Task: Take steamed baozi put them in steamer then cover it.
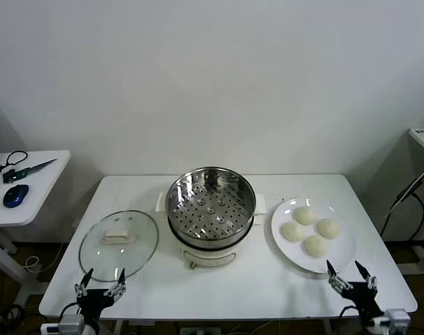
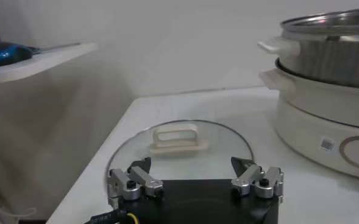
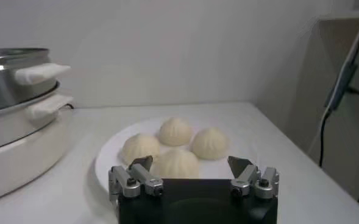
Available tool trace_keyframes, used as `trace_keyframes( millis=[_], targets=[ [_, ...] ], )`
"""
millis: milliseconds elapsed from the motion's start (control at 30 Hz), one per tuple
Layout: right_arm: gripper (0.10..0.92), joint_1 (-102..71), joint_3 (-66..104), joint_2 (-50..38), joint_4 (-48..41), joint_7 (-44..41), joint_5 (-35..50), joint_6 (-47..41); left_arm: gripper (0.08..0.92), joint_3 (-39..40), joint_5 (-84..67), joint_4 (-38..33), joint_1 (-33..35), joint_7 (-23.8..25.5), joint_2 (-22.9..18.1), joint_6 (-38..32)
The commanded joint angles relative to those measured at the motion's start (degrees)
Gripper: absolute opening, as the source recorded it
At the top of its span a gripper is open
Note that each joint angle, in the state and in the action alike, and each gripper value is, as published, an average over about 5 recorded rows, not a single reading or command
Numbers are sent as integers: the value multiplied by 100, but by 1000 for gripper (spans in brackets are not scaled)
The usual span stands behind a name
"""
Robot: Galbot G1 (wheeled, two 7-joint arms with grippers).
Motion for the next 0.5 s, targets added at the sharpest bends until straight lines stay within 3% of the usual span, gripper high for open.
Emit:
trace_keyframes(
  millis=[33, 233, 367, 500],
  targets=[
    [823, 4421, -1884, -2677, -1776, -1965, -1458, -1349, 823, 17, -4, 10, 15, 12, 28, -48],
    [823, 8151, -6154, -3886, -3037, -4504, -1976, -376, 823, 25, -5, -16, -5, 30, 6, -71],
    [823, 10576, -8861, -3857, -3800, -5956, -2537, 688, 823, 59, 8, -15, -51, 59, -39, -72],
    [823, 12009, -10356, -3446, -4497, -6918, -2869, 1321, 823, 93, 30, -3, -67, 99, -56, -80]
  ],
)
